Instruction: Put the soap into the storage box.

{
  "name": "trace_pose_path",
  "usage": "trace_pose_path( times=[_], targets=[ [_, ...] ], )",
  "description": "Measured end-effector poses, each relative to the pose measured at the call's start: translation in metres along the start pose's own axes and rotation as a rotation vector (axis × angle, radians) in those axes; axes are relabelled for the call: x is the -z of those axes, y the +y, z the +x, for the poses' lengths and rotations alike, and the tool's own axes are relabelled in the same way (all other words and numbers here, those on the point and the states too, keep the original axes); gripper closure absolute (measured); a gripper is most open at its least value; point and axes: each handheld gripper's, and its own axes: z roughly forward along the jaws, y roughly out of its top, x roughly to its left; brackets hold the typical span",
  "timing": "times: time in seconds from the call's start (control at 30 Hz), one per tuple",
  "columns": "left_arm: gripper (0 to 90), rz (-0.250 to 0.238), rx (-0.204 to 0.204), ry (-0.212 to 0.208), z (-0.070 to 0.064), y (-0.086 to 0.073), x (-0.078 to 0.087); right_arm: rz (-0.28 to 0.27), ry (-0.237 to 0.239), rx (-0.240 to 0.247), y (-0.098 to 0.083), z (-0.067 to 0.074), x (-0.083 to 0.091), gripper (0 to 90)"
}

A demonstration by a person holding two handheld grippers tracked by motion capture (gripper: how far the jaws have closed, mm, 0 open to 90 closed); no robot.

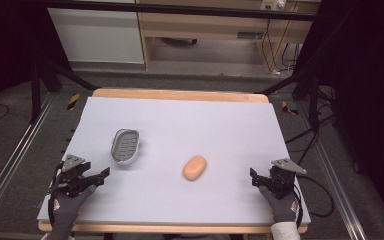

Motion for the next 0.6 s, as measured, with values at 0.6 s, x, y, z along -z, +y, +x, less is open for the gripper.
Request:
trace_pose_path(
  times=[0.6],
  targets=[
    [28.5, -0.033, 0.002, -0.037, -0.015, 0.008, 0.009, 0.039, -0.019, 0.029, -0.004, 0.004, -0.001, 9.1]
  ],
)
